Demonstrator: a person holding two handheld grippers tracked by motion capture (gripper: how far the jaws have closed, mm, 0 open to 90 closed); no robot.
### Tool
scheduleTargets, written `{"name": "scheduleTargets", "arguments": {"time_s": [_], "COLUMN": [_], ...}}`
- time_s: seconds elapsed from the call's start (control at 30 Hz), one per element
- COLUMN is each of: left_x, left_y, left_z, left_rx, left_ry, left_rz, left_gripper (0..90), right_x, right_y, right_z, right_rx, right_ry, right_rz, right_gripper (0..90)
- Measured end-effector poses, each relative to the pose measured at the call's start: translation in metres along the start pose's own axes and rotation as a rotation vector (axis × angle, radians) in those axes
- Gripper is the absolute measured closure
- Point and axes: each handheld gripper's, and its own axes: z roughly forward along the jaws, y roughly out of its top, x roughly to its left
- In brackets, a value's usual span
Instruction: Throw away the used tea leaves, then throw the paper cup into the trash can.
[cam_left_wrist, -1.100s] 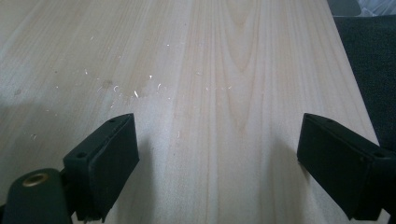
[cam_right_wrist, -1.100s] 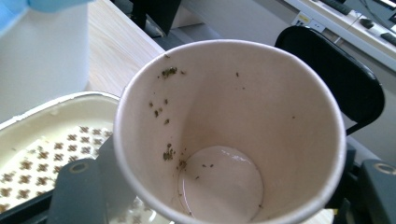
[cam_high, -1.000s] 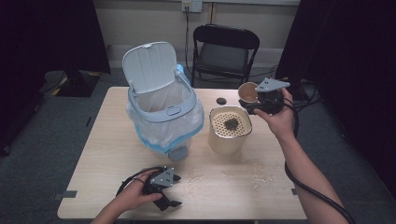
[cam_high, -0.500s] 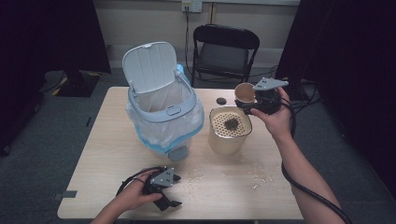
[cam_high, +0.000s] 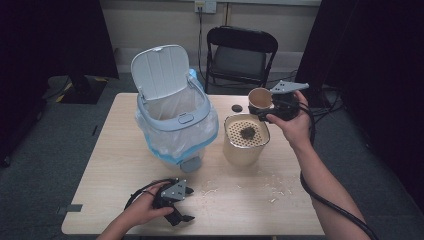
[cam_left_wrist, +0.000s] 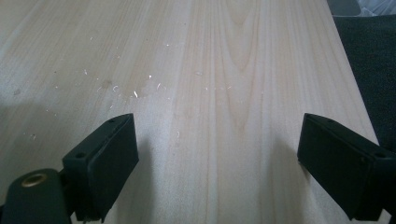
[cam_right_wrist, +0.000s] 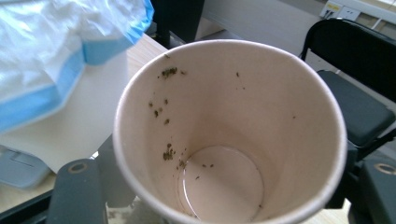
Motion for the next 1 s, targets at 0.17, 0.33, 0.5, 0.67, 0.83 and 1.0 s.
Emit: {"name": "scheduleTargets", "arguments": {"time_s": [0.17, 0.33, 0.5, 0.67, 0.83, 1.0], "left_x": [0.000, 0.001, -0.001, 0.000, -0.001, -0.001], "left_y": [0.000, 0.001, 0.001, 0.001, 0.001, 0.001], "left_z": [0.000, -0.001, 0.000, 0.000, 0.000, 0.000], "left_rx": [0.004, 0.021, 0.005, 0.007, 0.005, 0.006], "left_ry": [0.001, -0.004, -0.004, -0.005, -0.005, -0.005], "left_rz": [0.001, 0.018, -0.001, -0.001, -0.002, -0.002], "left_gripper": [11.1, 10.9, 10.3, 10.3, 10.3, 10.2], "right_x": [0.004, 0.008, 0.011, 0.013, 0.017, 0.021], "right_y": [0.008, 0.014, 0.023, 0.032, 0.042, 0.050], "right_z": [0.001, 0.003, 0.004, 0.004, 0.005, 0.007], "right_rx": [0.016, 0.033, 0.032, 0.033, 0.021, 0.028], "right_ry": [0.020, 0.042, 0.061, 0.076, 0.087, 0.099], "right_rz": [0.007, 0.019, 0.019, 0.030, 0.034, 0.027], "right_gripper": [26.5, 26.5, 26.4, 26.3, 26.2, 26.0]}}
